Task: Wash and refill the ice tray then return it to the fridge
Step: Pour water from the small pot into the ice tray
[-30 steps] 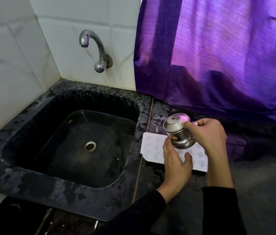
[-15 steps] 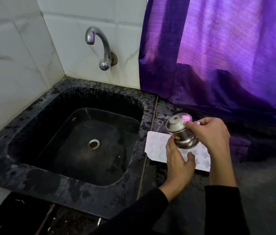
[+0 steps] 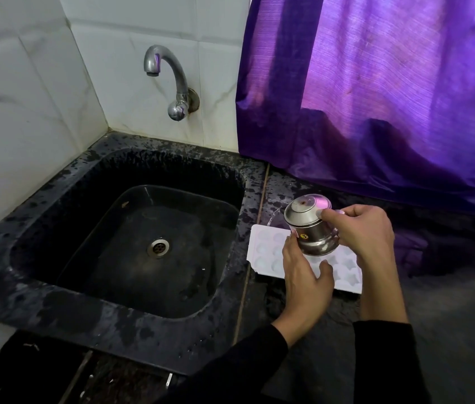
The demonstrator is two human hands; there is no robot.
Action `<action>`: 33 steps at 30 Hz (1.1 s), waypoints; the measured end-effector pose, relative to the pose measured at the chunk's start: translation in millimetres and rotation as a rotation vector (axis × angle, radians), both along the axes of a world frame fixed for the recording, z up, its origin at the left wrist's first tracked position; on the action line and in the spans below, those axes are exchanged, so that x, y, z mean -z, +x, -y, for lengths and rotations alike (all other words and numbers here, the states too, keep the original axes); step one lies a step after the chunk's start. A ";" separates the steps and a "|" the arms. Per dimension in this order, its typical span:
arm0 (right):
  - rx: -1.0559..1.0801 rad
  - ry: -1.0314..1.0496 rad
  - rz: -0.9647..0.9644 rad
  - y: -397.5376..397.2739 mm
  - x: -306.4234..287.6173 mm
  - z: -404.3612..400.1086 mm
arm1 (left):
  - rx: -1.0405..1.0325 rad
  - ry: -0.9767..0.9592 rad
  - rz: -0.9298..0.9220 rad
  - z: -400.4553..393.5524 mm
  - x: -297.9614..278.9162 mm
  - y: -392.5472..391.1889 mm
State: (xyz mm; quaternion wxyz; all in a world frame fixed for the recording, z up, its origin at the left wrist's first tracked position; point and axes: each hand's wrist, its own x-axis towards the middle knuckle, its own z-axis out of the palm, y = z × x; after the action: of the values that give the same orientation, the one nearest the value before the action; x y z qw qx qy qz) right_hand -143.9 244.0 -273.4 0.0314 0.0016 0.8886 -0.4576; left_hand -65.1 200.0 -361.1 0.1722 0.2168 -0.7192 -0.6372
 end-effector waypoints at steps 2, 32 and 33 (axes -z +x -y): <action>0.020 -0.086 0.034 0.0 1.0 -6.4 | -0.005 -0.021 -0.008 -2.3 -0.8 0.2; 0.066 0.123 -0.026 -1.9 10.5 -161.8 | 0.267 -0.075 -0.019 -132.1 16.9 -4.4; 0.058 0.141 -0.023 -2.6 10.8 -161.9 | 0.268 -0.074 -0.013 -133.3 17.4 -5.1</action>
State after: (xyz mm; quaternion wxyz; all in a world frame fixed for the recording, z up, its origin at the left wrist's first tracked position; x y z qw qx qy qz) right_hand -146.5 405.9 -284.3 0.0076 0.0242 0.9185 -0.3947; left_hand -70.2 333.3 -378.6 0.0979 0.1081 -0.7635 -0.6291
